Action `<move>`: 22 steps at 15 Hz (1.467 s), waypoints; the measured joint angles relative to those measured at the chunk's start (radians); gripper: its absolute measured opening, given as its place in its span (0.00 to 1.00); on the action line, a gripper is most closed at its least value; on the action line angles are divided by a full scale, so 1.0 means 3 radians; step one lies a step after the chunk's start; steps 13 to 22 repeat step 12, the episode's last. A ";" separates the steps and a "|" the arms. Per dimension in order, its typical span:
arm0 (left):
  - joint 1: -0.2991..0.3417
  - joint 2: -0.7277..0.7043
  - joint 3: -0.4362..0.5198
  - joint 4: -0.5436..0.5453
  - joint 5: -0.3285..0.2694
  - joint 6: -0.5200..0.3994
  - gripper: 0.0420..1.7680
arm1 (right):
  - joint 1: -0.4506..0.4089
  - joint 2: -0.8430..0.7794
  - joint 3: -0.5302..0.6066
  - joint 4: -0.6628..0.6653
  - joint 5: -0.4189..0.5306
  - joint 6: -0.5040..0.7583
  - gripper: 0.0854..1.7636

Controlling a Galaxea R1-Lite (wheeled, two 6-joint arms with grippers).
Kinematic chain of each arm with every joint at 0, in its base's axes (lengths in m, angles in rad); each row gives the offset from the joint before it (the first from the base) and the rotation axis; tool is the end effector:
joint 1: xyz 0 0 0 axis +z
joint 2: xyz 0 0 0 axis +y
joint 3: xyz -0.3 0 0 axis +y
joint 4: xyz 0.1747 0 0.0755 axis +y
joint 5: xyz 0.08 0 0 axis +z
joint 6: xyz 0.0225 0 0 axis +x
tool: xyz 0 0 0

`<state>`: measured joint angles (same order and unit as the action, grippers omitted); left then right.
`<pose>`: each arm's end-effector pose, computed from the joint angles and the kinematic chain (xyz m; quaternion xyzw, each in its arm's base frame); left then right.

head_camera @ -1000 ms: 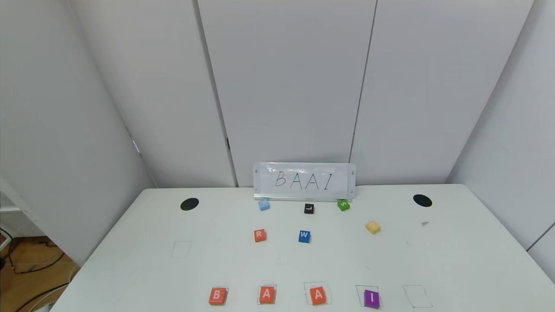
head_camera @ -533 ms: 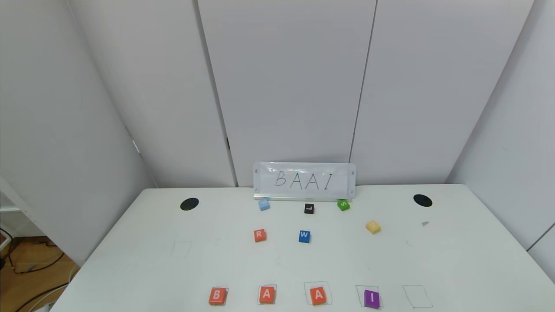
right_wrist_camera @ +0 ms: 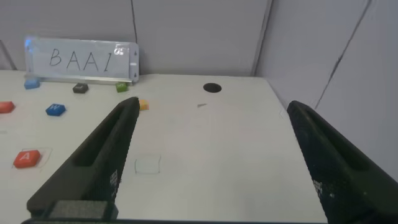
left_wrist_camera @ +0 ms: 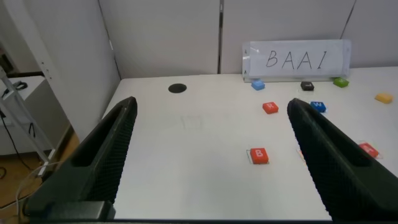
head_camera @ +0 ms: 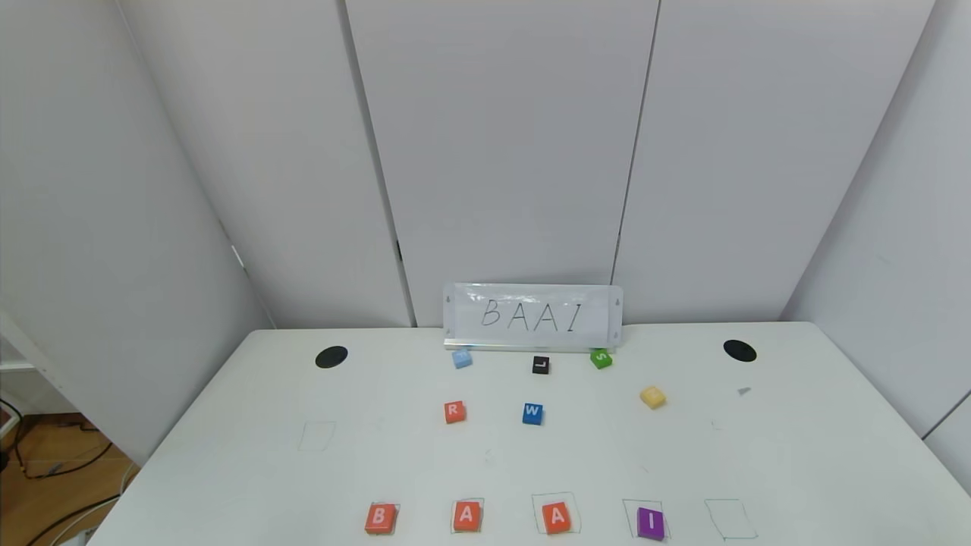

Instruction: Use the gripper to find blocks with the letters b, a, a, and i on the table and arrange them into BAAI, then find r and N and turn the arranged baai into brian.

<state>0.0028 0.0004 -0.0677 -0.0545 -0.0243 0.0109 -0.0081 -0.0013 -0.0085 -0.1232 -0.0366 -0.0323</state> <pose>-0.0290 -0.0006 0.0997 0.0063 -0.0609 -0.0104 0.9981 -0.0245 -0.0006 0.0904 -0.0152 -0.0661 -0.0234 0.9974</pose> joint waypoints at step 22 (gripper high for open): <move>0.0000 0.0001 0.0226 0.0210 0.0038 0.0059 0.97 | 0.0006 0.0000 0.0028 0.0405 0.0190 0.0013 0.97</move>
